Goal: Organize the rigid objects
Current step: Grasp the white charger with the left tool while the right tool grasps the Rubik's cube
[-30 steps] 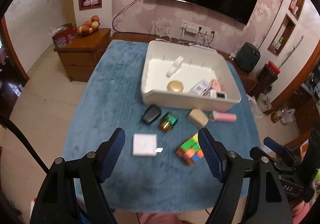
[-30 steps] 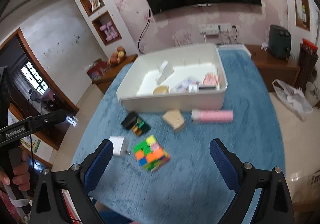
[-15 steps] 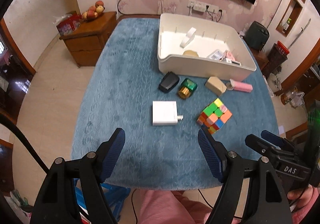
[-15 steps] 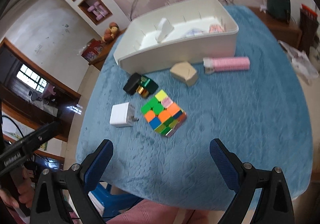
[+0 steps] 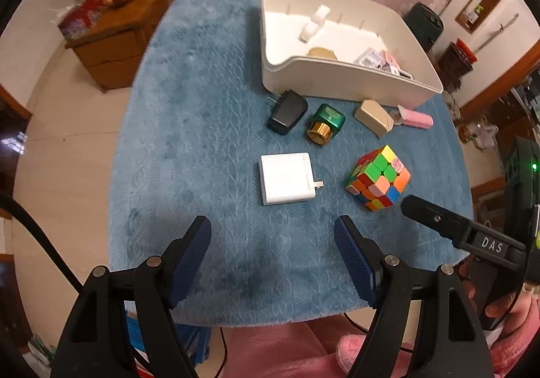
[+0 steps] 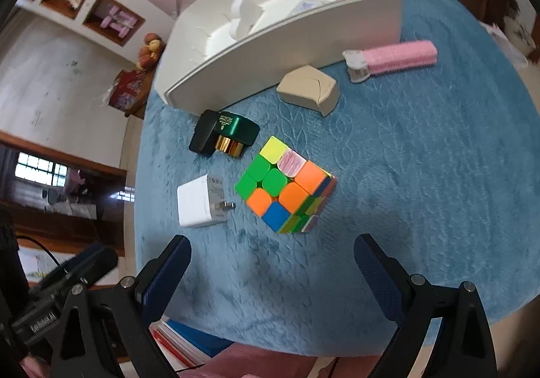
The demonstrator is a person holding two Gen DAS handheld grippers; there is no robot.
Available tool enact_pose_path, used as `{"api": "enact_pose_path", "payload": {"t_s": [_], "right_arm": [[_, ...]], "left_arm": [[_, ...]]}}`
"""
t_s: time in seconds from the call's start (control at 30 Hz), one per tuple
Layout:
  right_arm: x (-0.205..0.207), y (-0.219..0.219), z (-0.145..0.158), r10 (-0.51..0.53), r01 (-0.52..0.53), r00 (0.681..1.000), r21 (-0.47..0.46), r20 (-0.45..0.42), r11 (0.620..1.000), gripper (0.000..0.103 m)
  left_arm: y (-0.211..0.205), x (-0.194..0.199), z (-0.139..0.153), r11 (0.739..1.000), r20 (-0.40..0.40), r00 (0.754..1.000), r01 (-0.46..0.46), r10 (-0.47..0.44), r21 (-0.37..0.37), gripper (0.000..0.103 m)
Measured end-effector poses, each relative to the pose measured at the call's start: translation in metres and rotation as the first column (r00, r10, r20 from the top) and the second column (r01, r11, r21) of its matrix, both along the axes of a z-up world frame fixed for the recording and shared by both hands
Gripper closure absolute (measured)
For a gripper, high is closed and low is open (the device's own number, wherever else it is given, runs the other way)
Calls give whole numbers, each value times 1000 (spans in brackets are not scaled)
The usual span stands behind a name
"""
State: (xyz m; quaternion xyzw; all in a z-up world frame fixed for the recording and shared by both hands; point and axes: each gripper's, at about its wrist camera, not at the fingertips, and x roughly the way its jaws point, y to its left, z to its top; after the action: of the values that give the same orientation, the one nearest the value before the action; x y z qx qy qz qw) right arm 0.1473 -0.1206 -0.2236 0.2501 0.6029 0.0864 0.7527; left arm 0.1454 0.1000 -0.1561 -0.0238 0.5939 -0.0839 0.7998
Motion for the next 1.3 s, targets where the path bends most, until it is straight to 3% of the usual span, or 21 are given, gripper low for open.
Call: {"api": "enact_pose_path", "payload": {"t_s": [0.27, 0.6, 0.8, 0.9, 1.3], "right_arm": [[14, -4, -19, -151, 159, 982, 63, -114, 985, 5], [25, -13, -43, -329, 362, 913, 107, -240, 926, 5], [32, -16, -51, -367, 402, 889, 82, -273, 912, 6], [35, -18, -55, -374, 410, 883, 81, -283, 908, 13], [47, -27, -73, -303, 369, 878, 120, -371, 921, 18]], "left_arm": [[-2, 34, -25, 995, -76, 993, 87, -91, -56, 22], [-1, 69, -53, 985, -178, 974, 118, -139, -123, 22], [0, 87, -68, 981, -246, 961, 80, -122, -175, 22], [-3, 92, -73, 982, -265, 957, 70, -116, -178, 22], [-17, 91, -90, 992, -348, 937, -27, -17, -122, 22]]}}
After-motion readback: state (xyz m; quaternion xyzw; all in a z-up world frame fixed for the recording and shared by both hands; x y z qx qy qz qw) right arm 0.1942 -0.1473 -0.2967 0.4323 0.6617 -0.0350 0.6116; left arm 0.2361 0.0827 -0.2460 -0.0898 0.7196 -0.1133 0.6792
